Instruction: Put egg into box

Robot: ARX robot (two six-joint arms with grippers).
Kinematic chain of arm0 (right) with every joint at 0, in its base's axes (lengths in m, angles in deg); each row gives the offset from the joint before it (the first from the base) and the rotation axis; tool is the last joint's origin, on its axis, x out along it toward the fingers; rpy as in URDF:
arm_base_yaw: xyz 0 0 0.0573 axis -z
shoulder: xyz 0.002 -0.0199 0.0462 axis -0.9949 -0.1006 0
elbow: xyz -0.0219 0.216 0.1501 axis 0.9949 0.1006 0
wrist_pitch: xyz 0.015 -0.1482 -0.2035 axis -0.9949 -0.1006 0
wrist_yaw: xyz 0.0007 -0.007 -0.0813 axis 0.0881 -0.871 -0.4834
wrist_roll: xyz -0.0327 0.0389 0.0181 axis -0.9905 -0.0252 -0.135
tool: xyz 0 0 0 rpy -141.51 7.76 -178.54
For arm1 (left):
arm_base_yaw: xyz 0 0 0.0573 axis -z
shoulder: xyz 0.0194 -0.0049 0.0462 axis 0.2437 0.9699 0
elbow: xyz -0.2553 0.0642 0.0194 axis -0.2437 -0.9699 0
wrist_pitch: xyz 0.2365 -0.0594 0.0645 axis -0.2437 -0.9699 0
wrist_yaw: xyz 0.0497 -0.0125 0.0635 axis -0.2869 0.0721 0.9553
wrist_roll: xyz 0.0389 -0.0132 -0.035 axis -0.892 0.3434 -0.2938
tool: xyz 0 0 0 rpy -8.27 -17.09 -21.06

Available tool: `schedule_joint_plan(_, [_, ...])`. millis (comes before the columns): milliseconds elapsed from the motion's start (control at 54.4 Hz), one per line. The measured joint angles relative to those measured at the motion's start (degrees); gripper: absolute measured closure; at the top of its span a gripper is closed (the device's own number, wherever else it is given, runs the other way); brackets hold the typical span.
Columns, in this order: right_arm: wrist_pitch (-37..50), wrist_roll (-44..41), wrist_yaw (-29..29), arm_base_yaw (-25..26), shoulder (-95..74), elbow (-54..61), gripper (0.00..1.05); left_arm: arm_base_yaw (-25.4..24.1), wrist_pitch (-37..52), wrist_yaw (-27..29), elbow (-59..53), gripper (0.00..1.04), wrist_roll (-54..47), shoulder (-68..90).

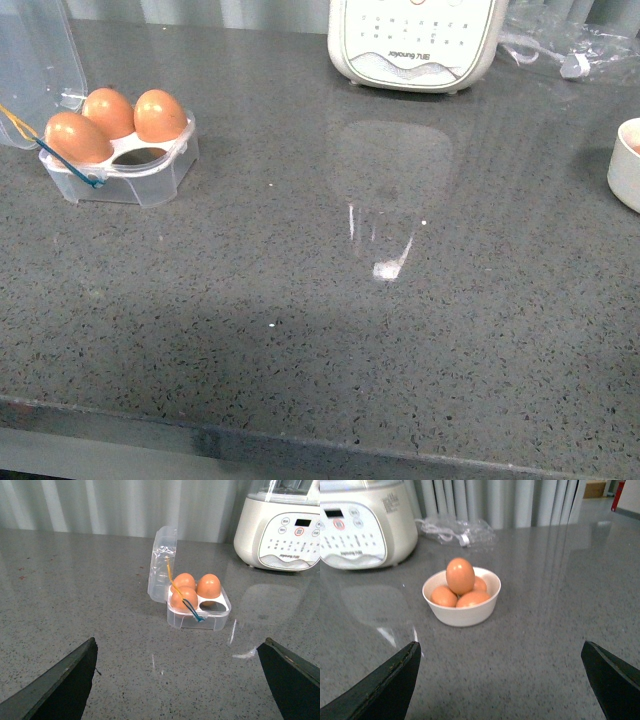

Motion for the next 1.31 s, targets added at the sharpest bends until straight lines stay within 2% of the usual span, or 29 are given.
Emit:
schedule_joint_plan(92, [6.95,-1.11,4.09,2.95,-4.17,-1.31,0.07,0.0,0.0,0.0,0.0,0.07,0.0,0.0])
schedule_joint_plan(147, [13.57,-2.12,7.65,6.56,-9.55,-1.62,0.07,0.0,0.0,0.02,0.0,0.07,0.0,0.0])
schedule_joint_plan(276, [34.34,-4.52,15.87,14.47,-31.04,-5.6,0.07,0.0,0.0,0.02,0.0,0.07,0.0,0.0])
schedule_joint_plan(313, [37.97,-4.11,18.4,15.78,-38.03,-8.35,0.07,0.0,0.0,0.02,0.0,0.07,0.0,0.0])
schedule_joint_plan(386, [41.44,-4.33,18.88,15.43,-48.54,-12.63,0.07,0.0,0.0,0.02,0.0,0.07,0.0,0.0])
schedule_joint_plan(552, [39.6,-0.98,21.64,14.19,-64.13,-23.87,0.07,0.0,0.0,0.02,0.0,0.07,0.0,0.0])
schedule_joint_plan(773, [34.77,0.42,20.98,10.49,-76.11,-33.77,0.07,0.0,0.0,0.02,0.0,0.07,0.0,0.0])
schedule_joint_plan(1012, [30.14,-0.94,22.49,10.6,-81.31,-38.77,0.07,0.0,0.0,0.0,0.0,0.07,0.0,0.0])
schedule_joint_plan(1306, [28.55,-2.6,24.41,11.45,-83.87,-39.08,0.07,0.0,0.0,0.0,0.0,0.07,0.0,0.0])
